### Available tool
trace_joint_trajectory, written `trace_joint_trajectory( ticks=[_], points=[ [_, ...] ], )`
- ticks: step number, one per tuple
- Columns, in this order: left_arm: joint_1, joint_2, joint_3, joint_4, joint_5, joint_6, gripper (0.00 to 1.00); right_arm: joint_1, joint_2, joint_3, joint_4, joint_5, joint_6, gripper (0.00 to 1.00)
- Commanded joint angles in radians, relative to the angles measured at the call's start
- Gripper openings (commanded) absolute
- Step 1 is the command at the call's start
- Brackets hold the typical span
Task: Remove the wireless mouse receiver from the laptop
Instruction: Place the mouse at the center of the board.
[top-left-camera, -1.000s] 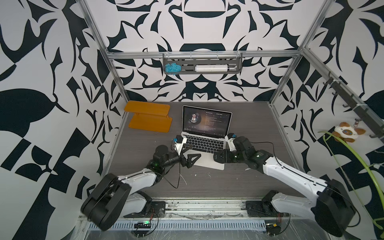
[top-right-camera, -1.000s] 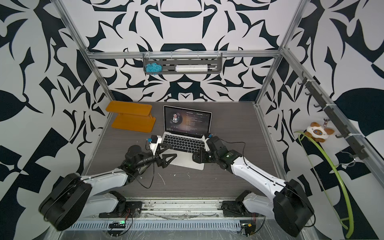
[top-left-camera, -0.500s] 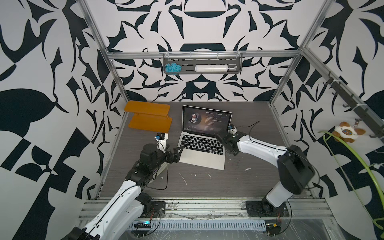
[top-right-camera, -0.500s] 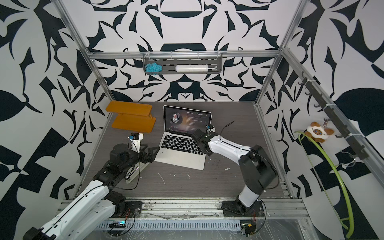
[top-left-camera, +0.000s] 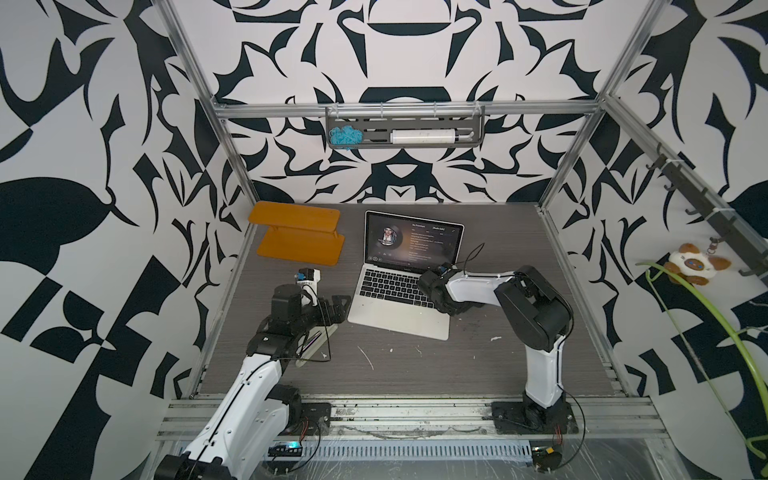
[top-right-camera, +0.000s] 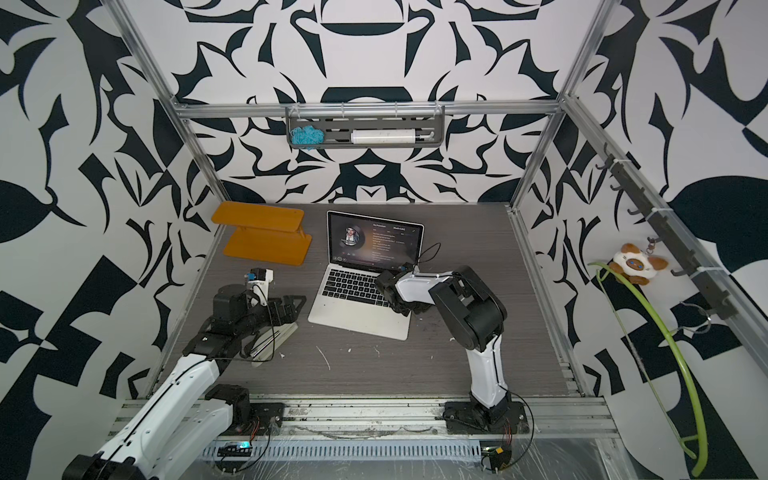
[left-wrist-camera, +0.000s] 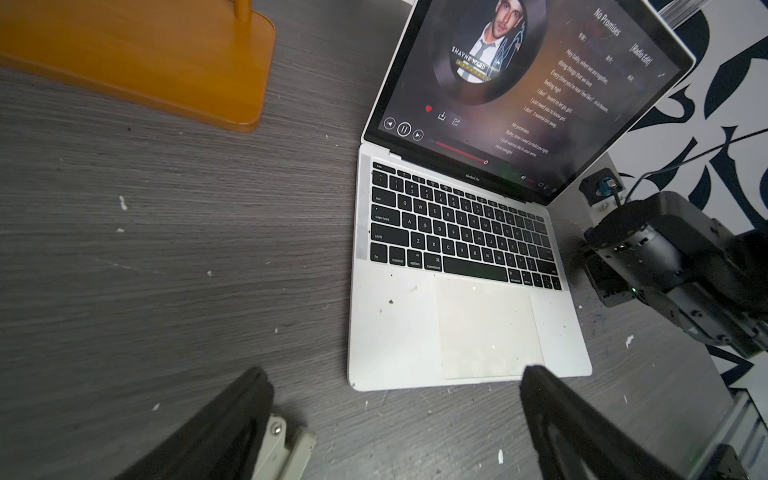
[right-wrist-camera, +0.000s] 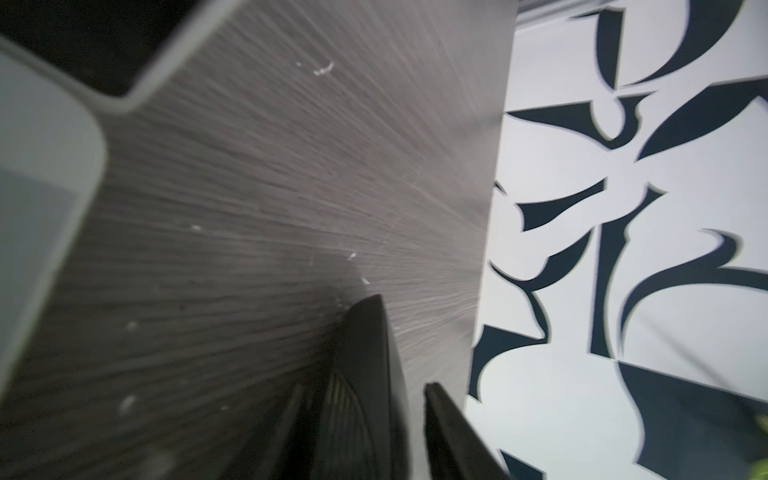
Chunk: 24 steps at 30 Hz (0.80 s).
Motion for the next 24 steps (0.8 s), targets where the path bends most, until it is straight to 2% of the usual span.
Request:
trace_joint_trajectory(
  ticks=[1, 8, 14, 18, 22, 24],
  points=[
    [0.006, 0.012, 0.033, -0.023, 0.021, 0.006, 0.99, 0.008, -0.042, -0.014, 0.057, -0.062, -0.032, 0.58],
    [0.006, 0.015, 0.048, -0.053, 0.013, 0.018, 0.99, 0.004, -0.113, -0.064, 0.174, -0.225, -0.079, 0.71],
    [0.007, 0.031, 0.064, -0.066, -0.004, 0.022, 0.99, -0.051, -0.235, -0.136, 0.256, -0.422, -0.083, 0.72],
    [0.008, 0.040, 0.087, -0.064, -0.033, 0.021, 0.99, -0.160, -0.405, -0.219, 0.313, -0.579, -0.083, 0.72],
    [0.008, 0.066, 0.104, -0.012, -0.121, 0.018, 0.99, -0.367, -0.633, -0.354, 0.472, -0.873, -0.043, 0.71],
    [0.008, 0.084, 0.112, 0.012, -0.200, 0.011, 0.99, -0.450, -0.720, -0.420, 0.569, -0.941, -0.025, 0.71]
  ],
)
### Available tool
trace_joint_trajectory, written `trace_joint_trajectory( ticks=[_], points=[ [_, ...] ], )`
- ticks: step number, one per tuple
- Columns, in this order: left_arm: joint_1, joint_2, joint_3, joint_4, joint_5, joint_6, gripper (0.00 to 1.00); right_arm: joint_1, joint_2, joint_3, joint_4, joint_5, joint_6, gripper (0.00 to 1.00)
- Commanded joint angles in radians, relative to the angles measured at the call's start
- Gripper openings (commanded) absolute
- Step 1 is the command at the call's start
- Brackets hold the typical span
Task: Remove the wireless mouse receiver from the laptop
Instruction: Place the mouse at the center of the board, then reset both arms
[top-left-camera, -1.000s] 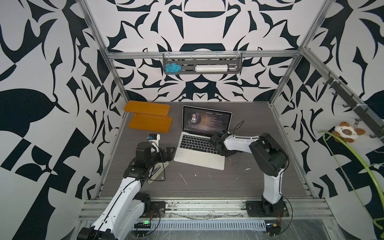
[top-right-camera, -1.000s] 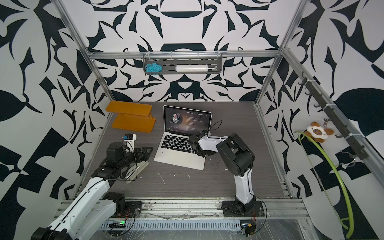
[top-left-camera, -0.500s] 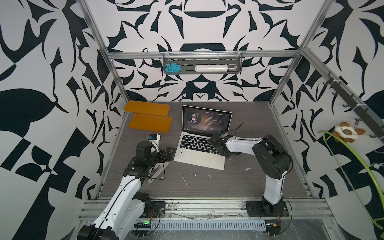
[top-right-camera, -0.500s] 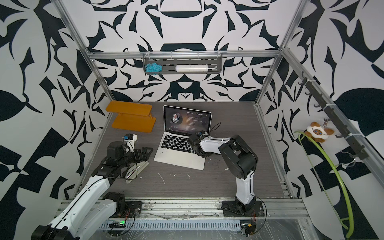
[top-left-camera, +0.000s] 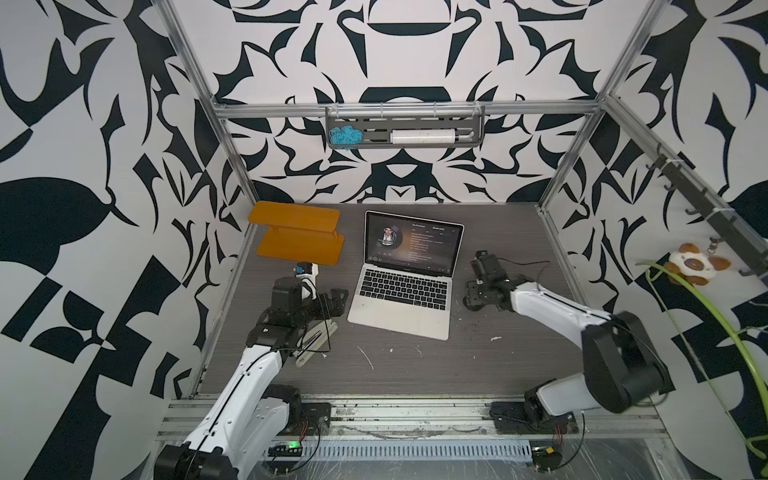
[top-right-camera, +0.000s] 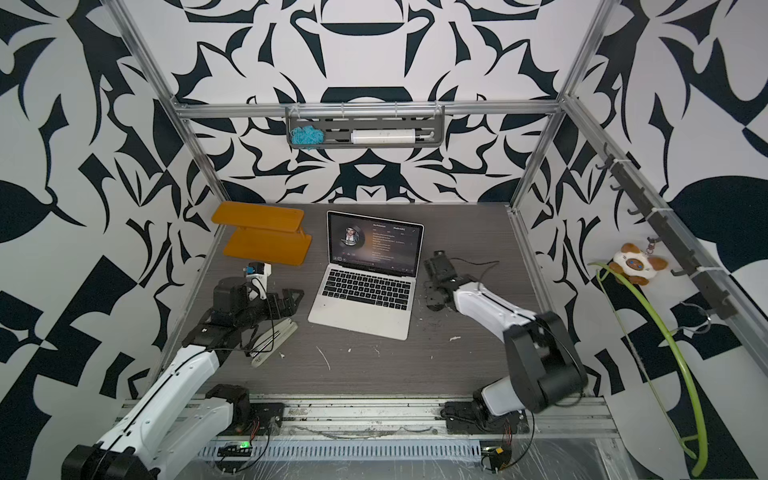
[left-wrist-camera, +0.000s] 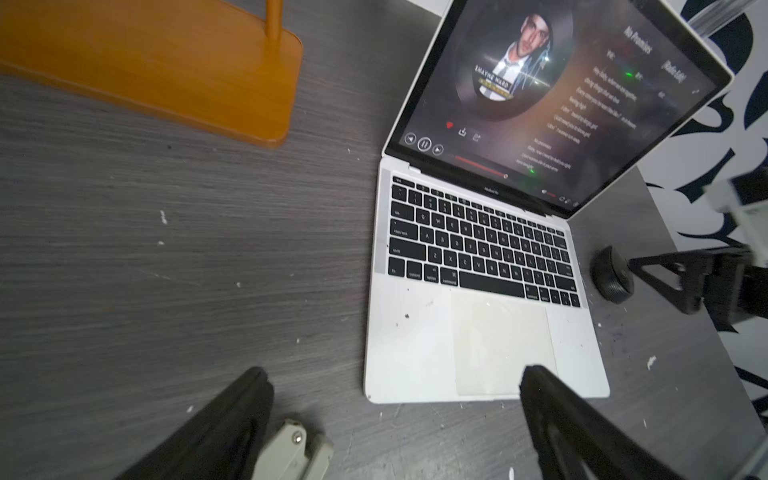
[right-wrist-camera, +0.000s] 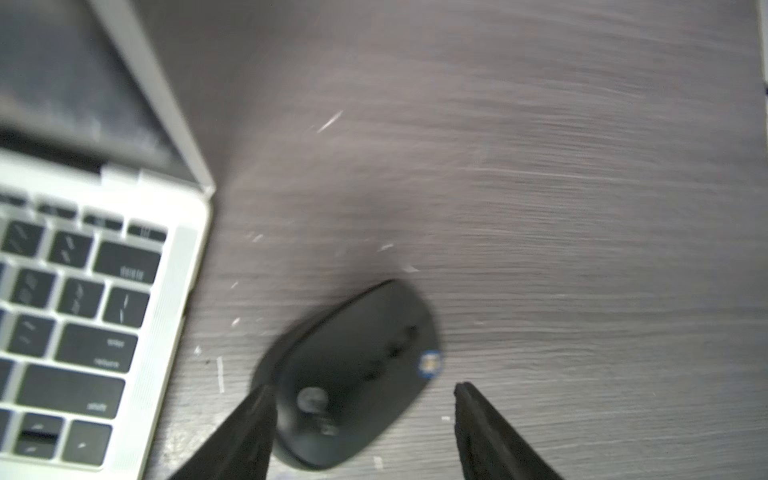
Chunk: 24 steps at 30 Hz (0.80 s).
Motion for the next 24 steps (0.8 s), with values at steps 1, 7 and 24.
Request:
trace_joint_trajectory(
  ticks=[1, 7, 24],
  points=[
    [0.007, 0.030, 0.032, 0.052, -0.157, -0.004, 0.99, -0.103, -0.138, -0.099, 0.221, -0.231, 0.042, 0.71],
    [0.037, 0.094, 0.041, 0.190, -0.234, 0.058, 0.99, -0.235, -0.269, -0.345, 0.671, -0.218, 0.036, 0.71],
    [0.263, 0.455, -0.157, 0.868, -0.015, 0.252, 0.98, -0.350, 0.087, -0.462, 1.260, -0.250, -0.143, 0.69]
  ],
)
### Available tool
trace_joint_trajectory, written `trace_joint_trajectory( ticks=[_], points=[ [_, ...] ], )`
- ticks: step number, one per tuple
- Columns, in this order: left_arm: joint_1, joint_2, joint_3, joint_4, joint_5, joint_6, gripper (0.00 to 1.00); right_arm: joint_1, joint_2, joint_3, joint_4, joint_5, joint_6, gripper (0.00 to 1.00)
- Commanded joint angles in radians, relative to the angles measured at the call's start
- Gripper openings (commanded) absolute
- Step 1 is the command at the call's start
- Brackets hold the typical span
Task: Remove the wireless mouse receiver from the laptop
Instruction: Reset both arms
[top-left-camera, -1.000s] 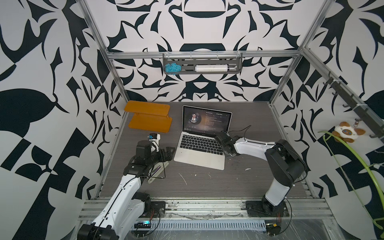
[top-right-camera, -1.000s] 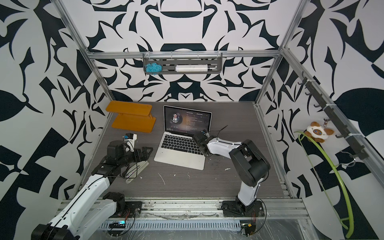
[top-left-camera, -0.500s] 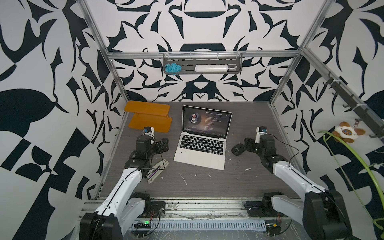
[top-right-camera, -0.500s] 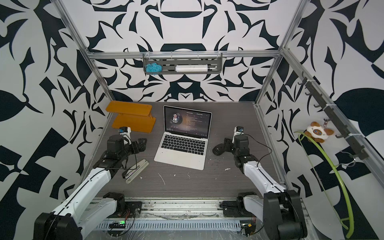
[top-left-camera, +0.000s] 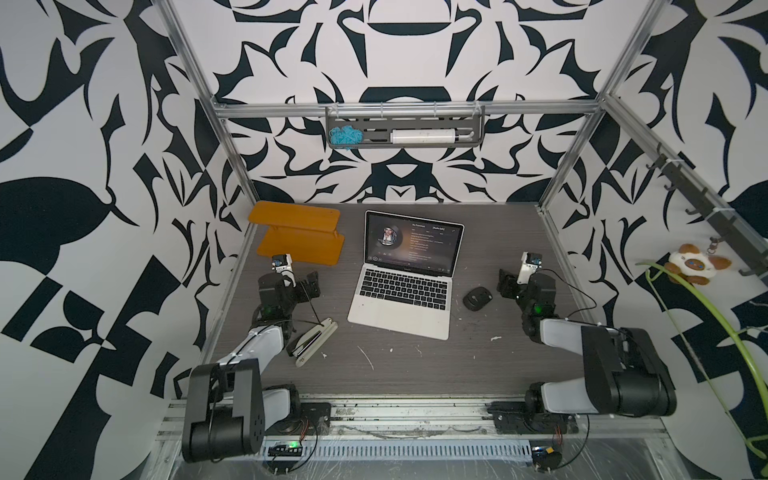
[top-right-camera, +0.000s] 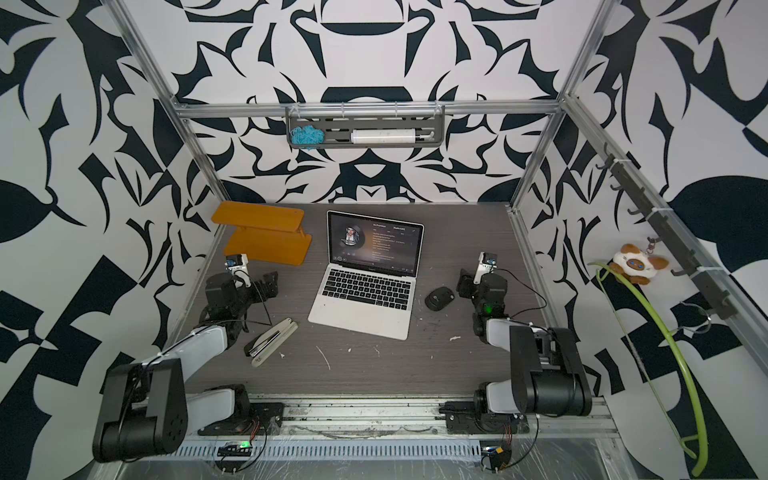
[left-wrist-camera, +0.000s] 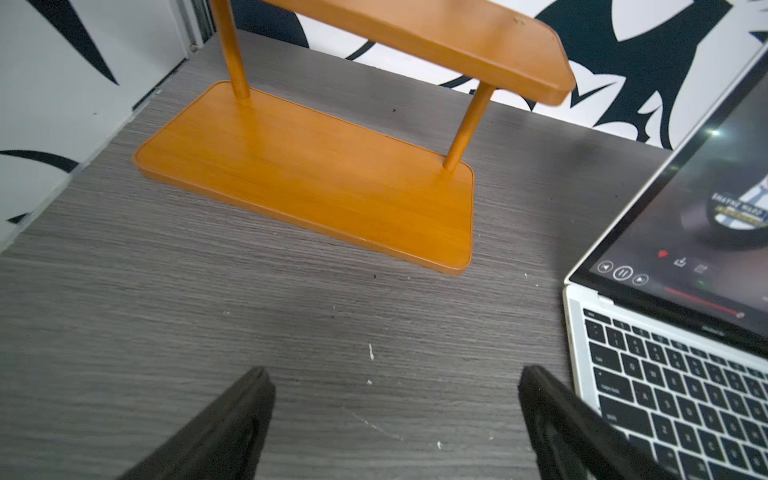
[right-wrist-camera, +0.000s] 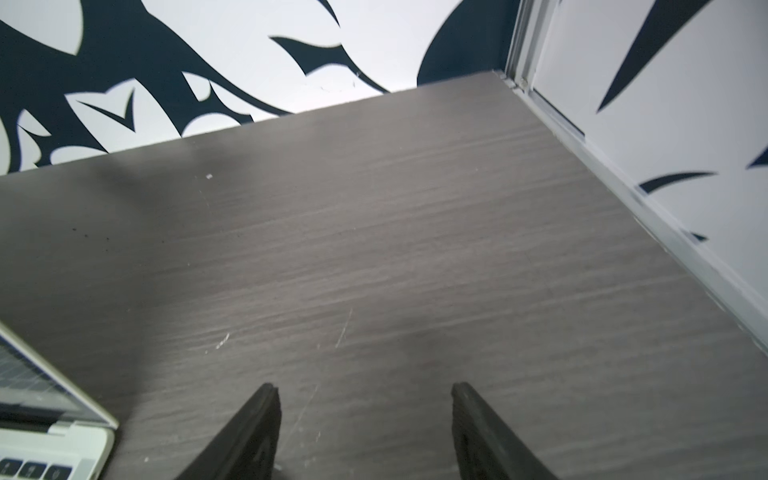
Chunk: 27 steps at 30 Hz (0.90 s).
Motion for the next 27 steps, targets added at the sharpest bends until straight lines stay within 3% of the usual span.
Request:
trace_joint_trajectory(
  ticks=[1, 8, 10, 13, 18, 20, 27],
  points=[
    [0.003, 0.093, -0.019, 0.174, 0.058, 0.058, 0.98, -0.003, 0.028, -0.063, 0.230, -0.022, -0.033, 0.69],
    [0.003, 0.258, -0.019, 0.174, 0.058, 0.058, 0.98, -0.001, 0.107, -0.193, 0.535, -0.042, -0.039, 0.68],
    [0.003, 0.327, -0.019, 0.174, 0.058, 0.058, 0.98, -0.001, 0.096, -0.183, 0.494, -0.048, -0.045, 0.69],
    [0.003, 0.284, -0.019, 0.174, 0.058, 0.058, 0.98, 0.007, 0.106, -0.111, 0.370, -0.050, -0.058, 0.70],
    [0.003, 0.290, -0.019, 0.174, 0.058, 0.058, 0.98, 0.012, 0.107, -0.111, 0.373, -0.043, -0.063, 0.82],
    [0.003, 0.291, -0.019, 0.174, 0.058, 0.058, 0.98, 0.013, 0.106, -0.116, 0.381, -0.043, -0.063, 1.00],
    [0.003, 0.286, -0.019, 0.174, 0.058, 0.058, 0.98, 0.013, 0.104, -0.117, 0.383, -0.045, -0.064, 1.00]
  ],
)
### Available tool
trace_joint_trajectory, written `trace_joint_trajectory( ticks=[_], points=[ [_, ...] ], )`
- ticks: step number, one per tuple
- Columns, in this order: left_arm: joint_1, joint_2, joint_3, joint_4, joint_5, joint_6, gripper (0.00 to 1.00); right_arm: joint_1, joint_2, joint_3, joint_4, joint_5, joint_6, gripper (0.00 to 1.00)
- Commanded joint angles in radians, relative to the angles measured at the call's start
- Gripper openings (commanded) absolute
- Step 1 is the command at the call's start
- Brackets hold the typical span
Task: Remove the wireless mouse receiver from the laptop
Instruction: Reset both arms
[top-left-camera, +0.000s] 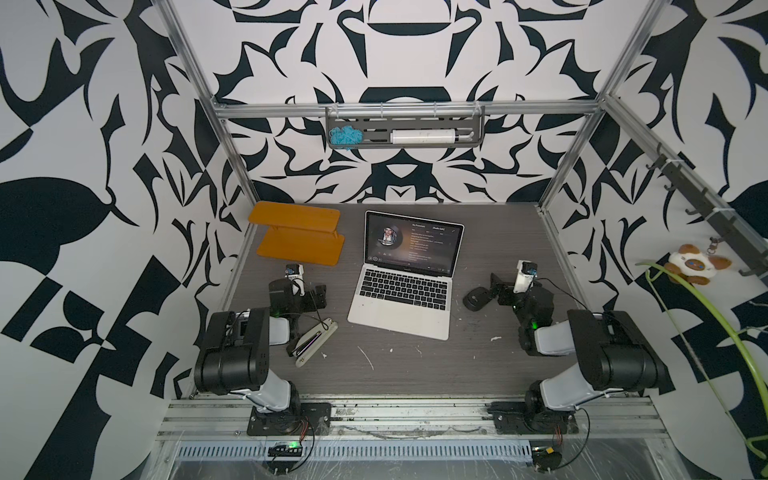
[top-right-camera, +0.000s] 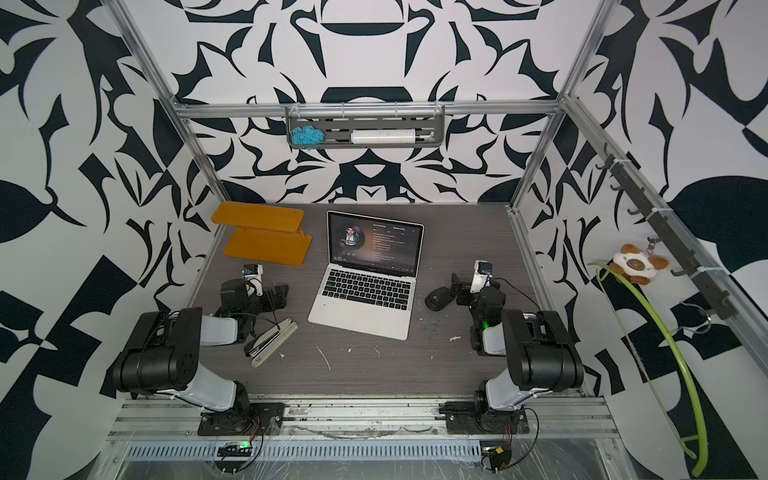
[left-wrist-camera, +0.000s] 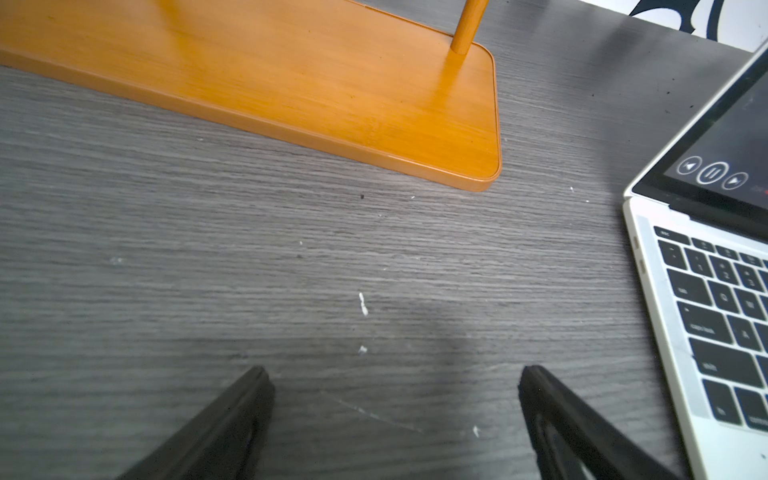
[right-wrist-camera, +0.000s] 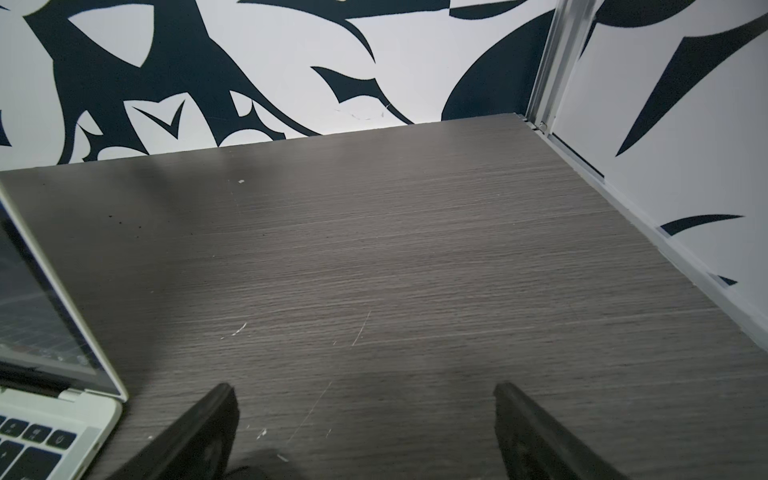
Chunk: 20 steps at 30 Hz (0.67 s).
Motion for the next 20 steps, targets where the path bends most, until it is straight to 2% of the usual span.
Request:
trace_joint_trajectory(
  ticks=[1, 20],
  points=[
    [0.003, -0.010, -0.001, 0.002, 0.012, 0.007, 0.98, 0.005, -0.009, 0.010, 0.033, -0.004, -0.004, 1.00],
    [0.003, -0.010, -0.001, 0.002, 0.012, 0.007, 0.98, 0.021, -0.010, 0.010, 0.029, 0.005, -0.021, 1.00]
  ],
)
